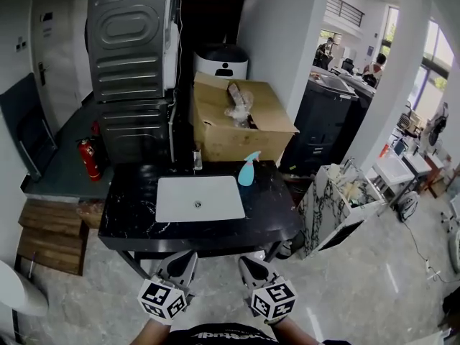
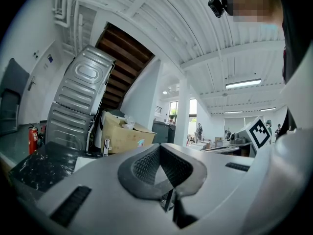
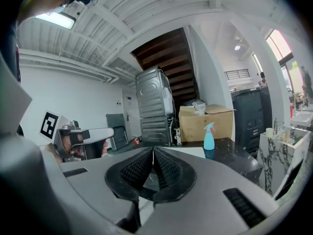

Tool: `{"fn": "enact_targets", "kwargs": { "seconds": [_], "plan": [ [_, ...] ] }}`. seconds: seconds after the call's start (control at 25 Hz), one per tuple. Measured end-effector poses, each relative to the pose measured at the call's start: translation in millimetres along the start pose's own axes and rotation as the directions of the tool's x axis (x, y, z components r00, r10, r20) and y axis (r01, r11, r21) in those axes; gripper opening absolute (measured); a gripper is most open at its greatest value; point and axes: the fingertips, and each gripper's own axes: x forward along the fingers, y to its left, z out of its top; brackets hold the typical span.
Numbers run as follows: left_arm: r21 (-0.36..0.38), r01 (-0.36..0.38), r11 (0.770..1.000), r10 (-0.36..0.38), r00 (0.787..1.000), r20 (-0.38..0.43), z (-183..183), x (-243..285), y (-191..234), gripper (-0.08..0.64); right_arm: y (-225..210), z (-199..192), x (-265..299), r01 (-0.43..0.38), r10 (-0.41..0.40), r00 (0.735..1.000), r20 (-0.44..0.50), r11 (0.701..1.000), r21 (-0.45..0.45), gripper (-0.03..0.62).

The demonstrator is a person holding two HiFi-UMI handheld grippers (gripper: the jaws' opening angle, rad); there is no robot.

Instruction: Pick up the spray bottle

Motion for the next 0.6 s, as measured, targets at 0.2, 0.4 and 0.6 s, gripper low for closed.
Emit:
{"fn": "enact_targets", "kwargs": {
  "seconds": [0.2, 0.4, 0.6],
  "plan": [
    [0.003, 0.025, 1.0, -0.025, 1.0, -0.005, -4.1, -8.5, 8.8, 0.015, 8.3, -2.6, 1.5, 0.036, -0.036, 0.999, 0.019, 0.999, 0.008, 0.038],
    [-0.01, 0.047, 0.999, -0.047, 0.999, -0.014, -8.4, -8.9, 13.2, 0.015, 4.9, -0.9, -1.5, 0.08, -0.08, 0.996, 0.028, 0.997, 0.01, 0.038],
    [-0.018, 0.056, 0.998, -0.056, 0.998, -0.029, -17.8, 3.0, 17.7, 0.015, -6.6, -7.1, 2.6, 0.099, -0.099, 0.995, 0.022, 0.995, 0.02, 0.038]
  ]
}}
